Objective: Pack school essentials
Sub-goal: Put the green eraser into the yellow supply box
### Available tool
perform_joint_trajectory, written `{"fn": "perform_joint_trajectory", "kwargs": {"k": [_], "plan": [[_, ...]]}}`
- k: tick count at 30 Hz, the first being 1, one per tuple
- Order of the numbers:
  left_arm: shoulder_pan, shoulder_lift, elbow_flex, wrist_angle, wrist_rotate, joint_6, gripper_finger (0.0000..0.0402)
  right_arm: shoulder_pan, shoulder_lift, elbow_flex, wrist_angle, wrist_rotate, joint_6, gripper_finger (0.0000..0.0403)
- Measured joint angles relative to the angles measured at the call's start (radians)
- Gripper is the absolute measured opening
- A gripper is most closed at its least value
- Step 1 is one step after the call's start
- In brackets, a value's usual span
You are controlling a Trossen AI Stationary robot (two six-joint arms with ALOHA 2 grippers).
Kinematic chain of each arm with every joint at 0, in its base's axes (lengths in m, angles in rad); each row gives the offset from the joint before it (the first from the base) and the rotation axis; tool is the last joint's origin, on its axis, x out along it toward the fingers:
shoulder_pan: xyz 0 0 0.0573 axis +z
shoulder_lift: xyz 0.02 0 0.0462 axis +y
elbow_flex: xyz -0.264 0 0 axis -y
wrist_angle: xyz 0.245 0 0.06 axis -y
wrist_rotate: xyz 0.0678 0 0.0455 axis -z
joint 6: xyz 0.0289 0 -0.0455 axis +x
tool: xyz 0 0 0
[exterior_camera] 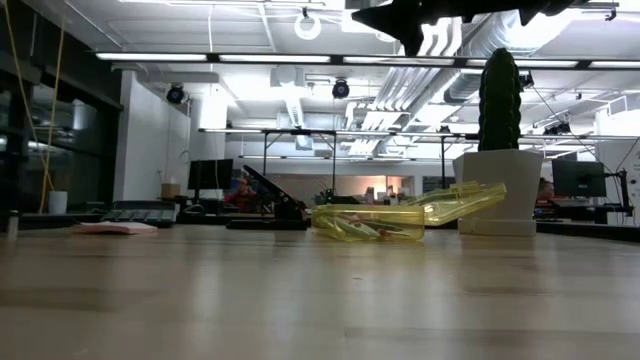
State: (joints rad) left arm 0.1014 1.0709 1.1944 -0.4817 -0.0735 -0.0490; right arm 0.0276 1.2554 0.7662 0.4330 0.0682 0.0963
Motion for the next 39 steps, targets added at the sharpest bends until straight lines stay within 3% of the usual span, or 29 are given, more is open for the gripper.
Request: {"fn": "perform_joint_trajectory", "kwargs": {"k": [6,13,29,33,39], "plan": [[0.079,-0.080,-0.252,0.411,0.175,-0.117,0.0078,0.015,0.000,0.000,0.045,-0.001,0.000,0.0199],[0.108,-0.097,-0.500,0.927,0.158,-0.316,0.0078,0.019,0.000,0.000,0.095,-0.001,0.000,0.0199],[0.108,-0.093,-0.519,0.952,0.122,-0.402,0.0078,0.019,0.002,0.000,0.120,0.012,0.006,0.0199],[0.107,-0.050,-0.517,0.982,0.005,-0.466,0.0078,0.029,0.036,0.050,0.086,0.090,-0.044,0.0199],[0.108,0.082,-0.516,1.153,-0.199,-0.690,0.0078,0.046,0.148,0.200,0.076,0.353,-0.277,0.0199]]}}
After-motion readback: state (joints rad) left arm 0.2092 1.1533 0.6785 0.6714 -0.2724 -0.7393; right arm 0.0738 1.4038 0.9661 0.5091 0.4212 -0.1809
